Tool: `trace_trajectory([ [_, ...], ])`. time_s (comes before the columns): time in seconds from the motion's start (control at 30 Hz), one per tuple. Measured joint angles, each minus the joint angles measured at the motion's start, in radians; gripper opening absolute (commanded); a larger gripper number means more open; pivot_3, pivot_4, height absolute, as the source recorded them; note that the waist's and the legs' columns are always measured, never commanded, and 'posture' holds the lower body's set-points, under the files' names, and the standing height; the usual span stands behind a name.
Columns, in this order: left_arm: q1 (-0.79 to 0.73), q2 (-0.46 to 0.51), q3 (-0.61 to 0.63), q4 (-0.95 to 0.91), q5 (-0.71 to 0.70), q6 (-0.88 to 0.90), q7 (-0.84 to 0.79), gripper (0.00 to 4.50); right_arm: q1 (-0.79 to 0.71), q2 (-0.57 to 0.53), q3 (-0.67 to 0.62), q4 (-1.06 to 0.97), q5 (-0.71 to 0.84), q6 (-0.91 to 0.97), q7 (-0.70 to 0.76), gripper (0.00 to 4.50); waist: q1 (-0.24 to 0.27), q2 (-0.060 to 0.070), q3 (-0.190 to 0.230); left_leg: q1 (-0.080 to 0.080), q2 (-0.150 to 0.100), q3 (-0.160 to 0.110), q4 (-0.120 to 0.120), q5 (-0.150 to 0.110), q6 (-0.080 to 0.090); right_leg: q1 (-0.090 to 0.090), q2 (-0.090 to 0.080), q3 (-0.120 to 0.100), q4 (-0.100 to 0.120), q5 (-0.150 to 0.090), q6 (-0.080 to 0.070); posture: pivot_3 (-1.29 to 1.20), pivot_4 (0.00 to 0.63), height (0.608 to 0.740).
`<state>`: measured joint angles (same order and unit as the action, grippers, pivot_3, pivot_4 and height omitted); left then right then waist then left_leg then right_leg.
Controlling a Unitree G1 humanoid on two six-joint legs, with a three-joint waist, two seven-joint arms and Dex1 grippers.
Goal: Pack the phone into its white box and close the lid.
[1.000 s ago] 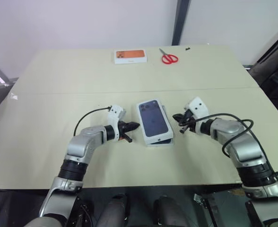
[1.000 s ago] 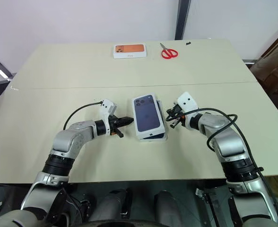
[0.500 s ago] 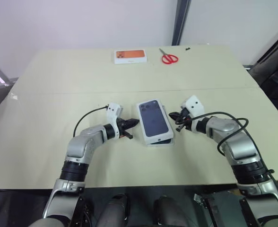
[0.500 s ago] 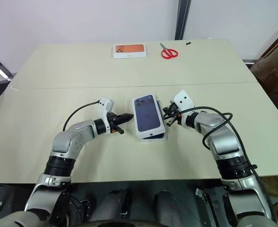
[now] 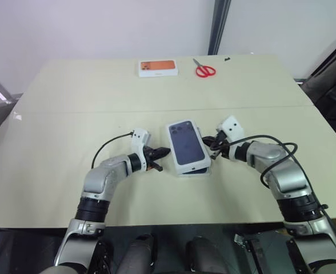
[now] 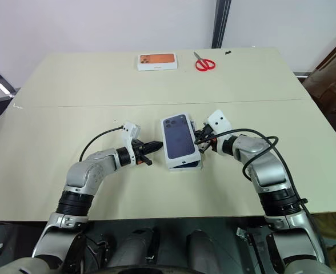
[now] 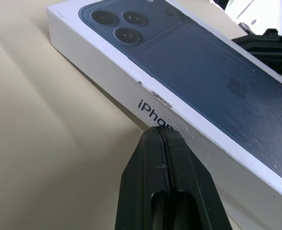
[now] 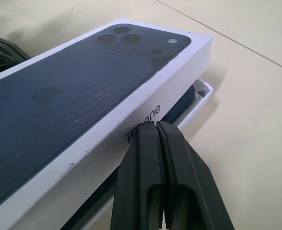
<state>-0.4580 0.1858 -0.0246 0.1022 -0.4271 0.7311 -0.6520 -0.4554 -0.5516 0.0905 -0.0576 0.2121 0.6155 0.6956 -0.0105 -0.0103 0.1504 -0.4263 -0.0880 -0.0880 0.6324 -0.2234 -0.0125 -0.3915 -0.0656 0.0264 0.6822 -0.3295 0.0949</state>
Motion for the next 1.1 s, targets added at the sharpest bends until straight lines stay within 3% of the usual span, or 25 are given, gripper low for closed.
trace_trajectory([
  [0.37,-0.016,-0.006,-0.003,-0.035,0.0,0.008,0.002,0.0,0.077,-0.029,-0.026,-0.096,0.001,0.039,-0.001,0.09,-0.001,0.0,0.0,0.0,0.0,0.0,0.0,0.0,0.0,0.0,0.0,0.0,0.0,0.0,0.0,0.0,0.15,0.734],
  [1.1,0.015,0.02,-0.027,-0.077,0.0,0.028,-0.021,0.0,0.096,-0.04,-0.016,-0.111,-0.012,0.039,0.012,0.09,0.0,0.0,0.0,0.0,0.0,0.0,0.0,0.0,0.0,0.0,0.0,0.0,0.0,0.0,0.0,0.0,0.15,0.734],
])
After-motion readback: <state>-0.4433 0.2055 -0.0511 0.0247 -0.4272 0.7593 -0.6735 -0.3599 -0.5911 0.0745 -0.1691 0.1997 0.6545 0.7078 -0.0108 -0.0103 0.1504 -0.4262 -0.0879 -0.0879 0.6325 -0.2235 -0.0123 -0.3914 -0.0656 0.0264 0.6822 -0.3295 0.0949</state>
